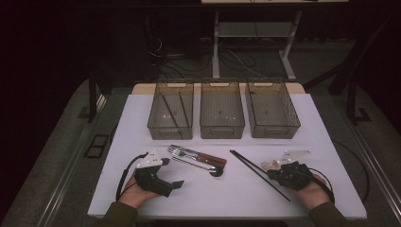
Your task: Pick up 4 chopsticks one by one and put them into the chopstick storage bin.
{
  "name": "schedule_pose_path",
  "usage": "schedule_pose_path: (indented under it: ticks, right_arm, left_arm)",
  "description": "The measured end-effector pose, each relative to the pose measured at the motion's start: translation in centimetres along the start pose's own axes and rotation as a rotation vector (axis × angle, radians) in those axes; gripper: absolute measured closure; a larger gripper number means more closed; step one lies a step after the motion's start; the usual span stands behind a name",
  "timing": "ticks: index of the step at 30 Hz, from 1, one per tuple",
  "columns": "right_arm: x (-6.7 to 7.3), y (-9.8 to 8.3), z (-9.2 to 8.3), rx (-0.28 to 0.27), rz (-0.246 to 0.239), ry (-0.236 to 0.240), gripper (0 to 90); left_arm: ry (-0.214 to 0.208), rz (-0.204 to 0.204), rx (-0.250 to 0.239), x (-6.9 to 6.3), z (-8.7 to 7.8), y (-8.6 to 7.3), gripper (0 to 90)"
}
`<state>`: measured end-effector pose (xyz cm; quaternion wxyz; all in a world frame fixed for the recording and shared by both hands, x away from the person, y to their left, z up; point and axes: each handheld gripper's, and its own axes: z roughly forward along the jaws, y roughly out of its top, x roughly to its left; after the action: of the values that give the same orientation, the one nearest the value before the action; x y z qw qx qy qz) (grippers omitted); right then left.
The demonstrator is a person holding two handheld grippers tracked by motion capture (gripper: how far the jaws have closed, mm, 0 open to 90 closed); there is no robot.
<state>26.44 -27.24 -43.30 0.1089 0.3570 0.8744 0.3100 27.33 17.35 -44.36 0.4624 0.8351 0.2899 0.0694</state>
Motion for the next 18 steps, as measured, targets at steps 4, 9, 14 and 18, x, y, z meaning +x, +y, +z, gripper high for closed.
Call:
schedule_pose_path:
  ticks: [4,9,14,18]
  right_arm:
    - [0.0,0.1,-0.4,-0.025,-0.018,0.005,85.8]
    - [-0.2,0.1,-1.2,-0.091,-0.009,0.042,85.8]
    - [-0.8,0.1,-1.9,-0.156,0.019,0.087,85.8]
    - [-1.1,0.1,-2.3,-0.203,0.036,0.121,85.8]
  left_arm:
    - [0.000,0.002,0.000,0.0,0.0,0.0,0.1]
    - [0.000,0.002,0.000,0.0,0.0,0.0,0.1]
    - [0.000,0.001,-0.001,0.0,0.0,0.0,0.1]
    - [-0.004,0.002,0.000,0.0,0.1,0.0,0.1]
